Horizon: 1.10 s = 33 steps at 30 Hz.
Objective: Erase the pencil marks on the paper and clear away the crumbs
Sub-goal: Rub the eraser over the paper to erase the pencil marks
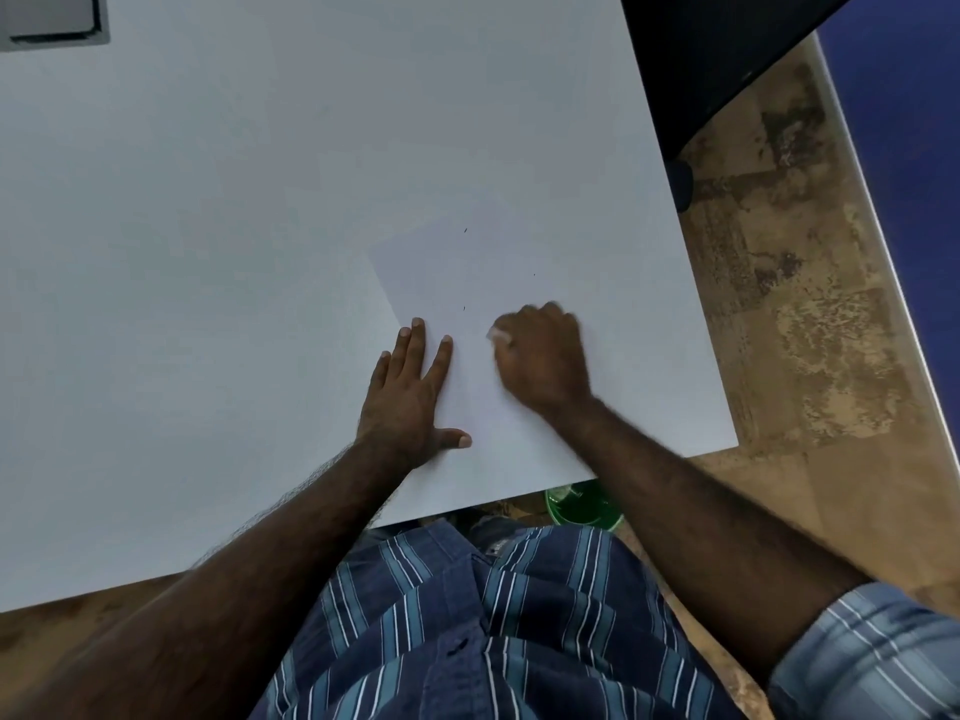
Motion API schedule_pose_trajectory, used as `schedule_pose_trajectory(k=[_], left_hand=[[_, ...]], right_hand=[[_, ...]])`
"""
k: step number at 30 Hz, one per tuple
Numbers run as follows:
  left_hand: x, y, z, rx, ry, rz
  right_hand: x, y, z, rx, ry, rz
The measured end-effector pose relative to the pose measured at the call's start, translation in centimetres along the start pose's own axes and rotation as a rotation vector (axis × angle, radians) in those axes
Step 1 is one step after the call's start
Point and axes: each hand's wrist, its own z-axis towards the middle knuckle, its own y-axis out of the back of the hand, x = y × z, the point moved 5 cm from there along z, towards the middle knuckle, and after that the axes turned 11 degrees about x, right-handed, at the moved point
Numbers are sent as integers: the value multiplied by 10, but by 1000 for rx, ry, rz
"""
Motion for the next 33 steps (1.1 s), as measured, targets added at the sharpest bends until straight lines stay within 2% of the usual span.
schedule_pose_trajectory(k=[2, 4, 6, 9, 11, 13, 16, 18, 25, 29, 33], left_hand=[[0, 0, 0, 9, 2, 1], [0, 0, 1, 17, 3, 2], [1, -1, 2, 13, 1, -2], [0, -2, 1, -14, -15, -8], [1, -1, 1, -26, -20, -14], [1, -1, 1, -10, -14, -5], [0, -1, 3, 15, 0, 7], [0, -1, 3, 23, -4, 4], [2, 3, 2, -8, -14, -37], [-2, 4, 1, -85, -48, -31], [1, -3, 3, -56, -57, -32]], right_hand=[[-22, 10, 10, -60, -152, 44], [-18, 11, 10, -72, -188, 72], [4, 1, 0, -46, -112, 87], [47, -21, -30, 124, 136, 104], [54, -25, -40, 170, 227, 51], [37, -16, -30, 119, 151, 46], [-4, 4, -11, 27, -102, 55], [-22, 11, -6, 11, -208, 92], [-18, 7, -28, 70, -82, 130], [-14, 4, -26, 57, -108, 165], [-13, 5, -20, 71, -140, 187]])
